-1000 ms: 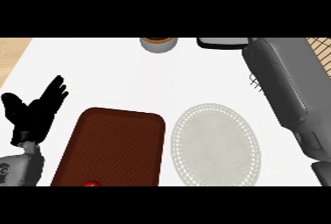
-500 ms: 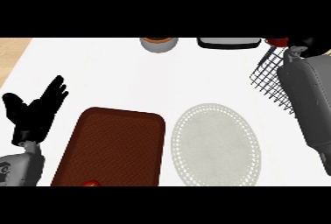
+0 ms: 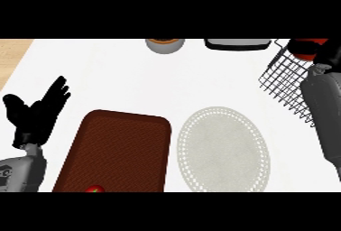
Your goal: Pick the can from the placemat and place it in the basket
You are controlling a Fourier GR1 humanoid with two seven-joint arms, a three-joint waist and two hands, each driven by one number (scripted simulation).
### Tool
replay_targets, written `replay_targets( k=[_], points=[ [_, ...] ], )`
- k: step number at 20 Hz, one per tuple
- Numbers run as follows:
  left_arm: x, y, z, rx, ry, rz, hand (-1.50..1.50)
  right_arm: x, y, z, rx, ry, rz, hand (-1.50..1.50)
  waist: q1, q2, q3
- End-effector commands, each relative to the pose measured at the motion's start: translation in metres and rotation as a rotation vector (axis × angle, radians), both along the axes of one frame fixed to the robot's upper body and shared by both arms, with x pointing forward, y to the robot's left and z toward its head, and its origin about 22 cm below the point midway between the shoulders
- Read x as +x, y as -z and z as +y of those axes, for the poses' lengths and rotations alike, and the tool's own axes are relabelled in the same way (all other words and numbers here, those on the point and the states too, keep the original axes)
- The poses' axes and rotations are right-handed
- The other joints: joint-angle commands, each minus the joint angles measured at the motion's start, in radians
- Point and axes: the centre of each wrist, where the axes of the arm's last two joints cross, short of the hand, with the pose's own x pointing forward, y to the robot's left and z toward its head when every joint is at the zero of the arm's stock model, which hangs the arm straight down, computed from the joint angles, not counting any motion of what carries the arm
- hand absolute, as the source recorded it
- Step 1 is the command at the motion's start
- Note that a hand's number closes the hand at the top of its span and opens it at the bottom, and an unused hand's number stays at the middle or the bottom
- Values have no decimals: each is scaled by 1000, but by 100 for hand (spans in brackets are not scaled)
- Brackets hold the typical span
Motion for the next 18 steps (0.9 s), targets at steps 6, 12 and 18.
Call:
replay_targets(
  k=[6,12,18],
  points=[
    [-14,8,-1,2,24,-1,0,9,3,-23,2,-22,-37,-150,9,-1,0],
    [-1,4,2,2,-11,10,0,-14,-6,-51,114,56,-276,-150,-14,-5,0],
    [-12,7,18,6,-24,22,0,-50,-22,-78,224,143,-488,-150,-29,-12,-1]
  ],
)
